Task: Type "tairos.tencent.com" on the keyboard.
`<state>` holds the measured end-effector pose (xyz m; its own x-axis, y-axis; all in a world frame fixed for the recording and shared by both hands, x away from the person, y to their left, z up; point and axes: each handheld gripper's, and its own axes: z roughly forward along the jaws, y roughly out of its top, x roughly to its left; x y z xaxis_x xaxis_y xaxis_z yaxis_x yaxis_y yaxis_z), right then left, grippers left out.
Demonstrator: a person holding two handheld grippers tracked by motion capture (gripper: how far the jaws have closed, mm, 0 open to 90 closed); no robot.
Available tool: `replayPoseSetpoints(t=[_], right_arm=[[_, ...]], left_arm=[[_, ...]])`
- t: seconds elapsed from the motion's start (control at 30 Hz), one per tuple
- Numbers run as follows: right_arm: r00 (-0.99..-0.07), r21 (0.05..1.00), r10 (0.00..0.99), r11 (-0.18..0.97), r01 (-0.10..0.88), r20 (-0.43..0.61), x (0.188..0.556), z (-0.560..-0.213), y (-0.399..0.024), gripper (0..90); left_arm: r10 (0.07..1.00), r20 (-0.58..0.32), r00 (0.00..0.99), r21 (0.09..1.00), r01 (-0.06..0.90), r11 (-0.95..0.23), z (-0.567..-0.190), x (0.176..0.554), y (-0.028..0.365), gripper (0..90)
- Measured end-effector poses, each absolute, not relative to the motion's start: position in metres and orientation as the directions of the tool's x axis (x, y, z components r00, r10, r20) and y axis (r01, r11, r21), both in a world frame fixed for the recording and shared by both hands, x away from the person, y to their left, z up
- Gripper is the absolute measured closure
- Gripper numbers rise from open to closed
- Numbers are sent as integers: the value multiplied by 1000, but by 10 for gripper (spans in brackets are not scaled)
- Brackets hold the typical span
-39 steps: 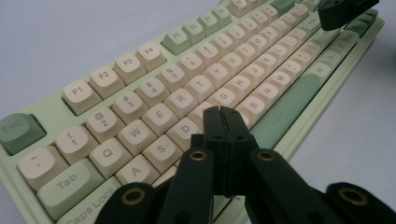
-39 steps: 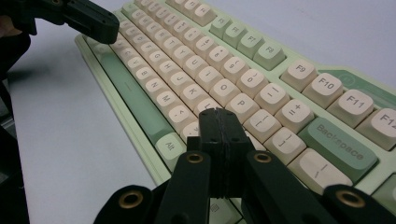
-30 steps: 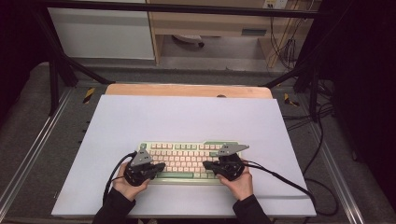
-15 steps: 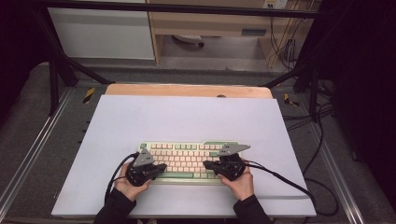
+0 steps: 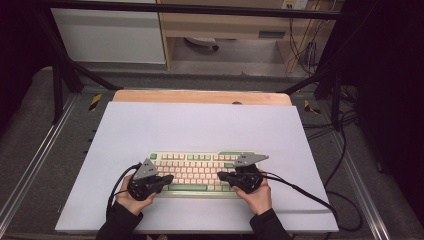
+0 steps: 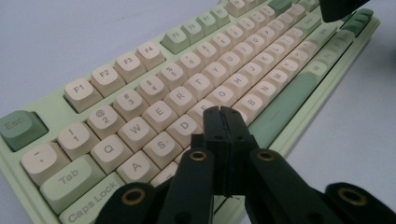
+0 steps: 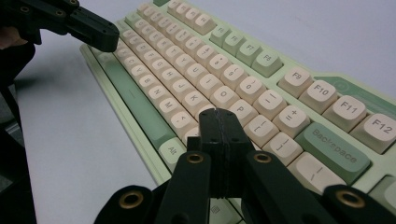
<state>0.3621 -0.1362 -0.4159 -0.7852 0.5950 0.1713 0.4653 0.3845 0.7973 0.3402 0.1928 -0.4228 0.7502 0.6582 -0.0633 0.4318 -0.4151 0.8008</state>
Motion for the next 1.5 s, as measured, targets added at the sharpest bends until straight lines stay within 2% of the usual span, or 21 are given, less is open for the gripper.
replayPoseSetpoints(t=[0.63,1.5], right_arm=[[-766,798,617,363,481,181,370,-408,-122,900],[-748,756,649,418,503,139,392,-428,-88,900]], left_arm=[[680,-75,729,806,446,-390,-424,338,212,899],[694,-76,716,814,446,-372,-422,340,220,899]])
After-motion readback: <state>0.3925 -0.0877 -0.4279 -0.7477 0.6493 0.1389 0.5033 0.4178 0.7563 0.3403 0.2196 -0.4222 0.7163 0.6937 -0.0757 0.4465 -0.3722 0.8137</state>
